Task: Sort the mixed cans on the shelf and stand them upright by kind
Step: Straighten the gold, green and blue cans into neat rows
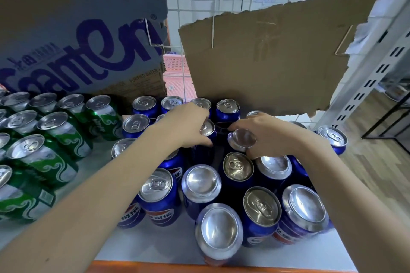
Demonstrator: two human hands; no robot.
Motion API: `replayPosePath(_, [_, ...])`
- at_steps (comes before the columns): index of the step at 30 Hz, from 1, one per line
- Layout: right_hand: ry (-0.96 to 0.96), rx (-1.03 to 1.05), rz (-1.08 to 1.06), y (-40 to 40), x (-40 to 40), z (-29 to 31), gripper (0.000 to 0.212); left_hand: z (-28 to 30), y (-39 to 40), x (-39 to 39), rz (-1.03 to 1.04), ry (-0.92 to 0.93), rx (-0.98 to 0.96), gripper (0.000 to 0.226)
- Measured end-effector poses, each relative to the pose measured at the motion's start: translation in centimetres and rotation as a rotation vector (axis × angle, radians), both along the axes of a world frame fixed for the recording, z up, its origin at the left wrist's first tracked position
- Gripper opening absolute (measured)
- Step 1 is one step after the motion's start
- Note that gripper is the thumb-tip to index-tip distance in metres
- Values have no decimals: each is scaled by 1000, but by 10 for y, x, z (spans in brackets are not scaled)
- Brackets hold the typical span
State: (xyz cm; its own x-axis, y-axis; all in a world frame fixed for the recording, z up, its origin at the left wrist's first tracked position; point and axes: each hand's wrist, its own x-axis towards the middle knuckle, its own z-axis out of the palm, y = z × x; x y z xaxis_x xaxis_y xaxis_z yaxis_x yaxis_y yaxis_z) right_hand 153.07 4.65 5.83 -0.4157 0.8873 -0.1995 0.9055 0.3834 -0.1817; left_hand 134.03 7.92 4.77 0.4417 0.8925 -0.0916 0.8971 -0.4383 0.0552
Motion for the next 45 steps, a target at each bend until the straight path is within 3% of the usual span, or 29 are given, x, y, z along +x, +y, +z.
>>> replayPosePath(8, [29,69,26,1,2,-5,70,9,8,-11,-157,-62,-173,76])
replayPosePath(13, [36,79,45,5,-1,-5,72,14,15,-10,-262,140,-138,73])
replayPosePath(17, [59,37,33,11,-5,-2,73,20,15,-13,-303,182,-83,61])
replayPosePath(20, [40,-32,32,15,-9,0,71,18,8,-20,-218,79,-116,51])
replayPosePath(25, [-20,-82,14,21,-25,-2,57,0,-2,-14,-6,-15,64,76])
replayPosePath(31, [-125,-10,-15,22,-36,-5,51,0,-3,-12,9,-76,24,43])
replayPosePath(37, [-72,113,-20,12,-34,-1,57,-4,-4,-17,-44,-86,38,42])
replayPosePath(45, [250,368,-187,-20,-1,33,72,-6,-6,-19,-53,-141,-46,54])
